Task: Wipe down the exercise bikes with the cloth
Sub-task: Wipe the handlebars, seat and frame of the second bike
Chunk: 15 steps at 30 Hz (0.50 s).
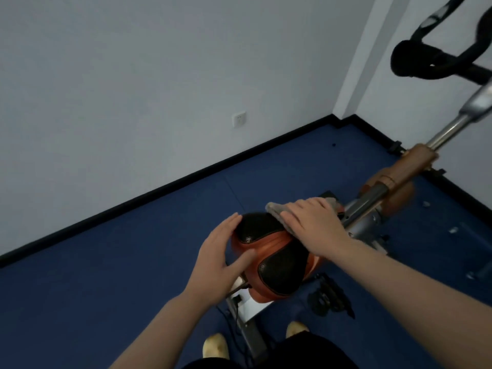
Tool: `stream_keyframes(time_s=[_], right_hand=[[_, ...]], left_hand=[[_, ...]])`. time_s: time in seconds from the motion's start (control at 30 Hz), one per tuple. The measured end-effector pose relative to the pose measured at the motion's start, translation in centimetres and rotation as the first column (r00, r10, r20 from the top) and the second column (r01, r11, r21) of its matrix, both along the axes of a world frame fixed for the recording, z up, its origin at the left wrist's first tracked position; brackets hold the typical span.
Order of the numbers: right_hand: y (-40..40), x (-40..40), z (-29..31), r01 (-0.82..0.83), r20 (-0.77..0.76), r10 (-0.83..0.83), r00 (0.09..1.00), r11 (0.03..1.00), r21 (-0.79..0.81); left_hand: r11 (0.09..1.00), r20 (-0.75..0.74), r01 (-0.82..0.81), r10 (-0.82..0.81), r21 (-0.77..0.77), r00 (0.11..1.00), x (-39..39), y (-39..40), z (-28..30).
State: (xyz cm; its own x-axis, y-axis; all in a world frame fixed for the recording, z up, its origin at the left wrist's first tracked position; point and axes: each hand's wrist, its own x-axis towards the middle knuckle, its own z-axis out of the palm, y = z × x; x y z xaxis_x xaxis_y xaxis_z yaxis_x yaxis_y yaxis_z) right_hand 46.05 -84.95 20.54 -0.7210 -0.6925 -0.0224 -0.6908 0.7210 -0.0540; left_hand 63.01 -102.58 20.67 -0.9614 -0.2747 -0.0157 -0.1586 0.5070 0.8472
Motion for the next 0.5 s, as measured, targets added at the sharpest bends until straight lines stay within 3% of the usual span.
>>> stream_keyframes(time_s=[0.07,0.13,0.23,0.37,0.5], right_hand=[[-2.0,2.6,-0.5,0.069,0.037,-0.066,0.997,0.993,-0.094],[-2.8,4.2,-0.8,0.036,0.074,-0.02,0.997,0.976,-0.213],[0.6,1.5,-0.4,0.006,0.103,0.008,0.995,0.991,-0.136],[2.1,-0.5,-0.6,0.261,-0.003,-0.262,0.965,0.96,-0.099],[0.9,4.3,-1.7,0.176,0.08,-0.16,0.984,0.945,-0.277]], left_hand=[[1.0,-0.026,0.007,-0.008,-0.024,1.0,-1.4,0.5,0.1],[0.999,-0.039,0.005,-0.006,-0.037,0.999,-2.8,0.7,0.4],[0.984,0.01,0.117,-0.117,-0.134,0.993,-4.8,0.4,0.6],[0.91,0.128,0.297,-0.271,-0.288,0.954,-7.6,-0.1,0.8],[0.866,0.135,0.353,-0.326,-0.354,0.936,-9.0,-0.2,0.4]])
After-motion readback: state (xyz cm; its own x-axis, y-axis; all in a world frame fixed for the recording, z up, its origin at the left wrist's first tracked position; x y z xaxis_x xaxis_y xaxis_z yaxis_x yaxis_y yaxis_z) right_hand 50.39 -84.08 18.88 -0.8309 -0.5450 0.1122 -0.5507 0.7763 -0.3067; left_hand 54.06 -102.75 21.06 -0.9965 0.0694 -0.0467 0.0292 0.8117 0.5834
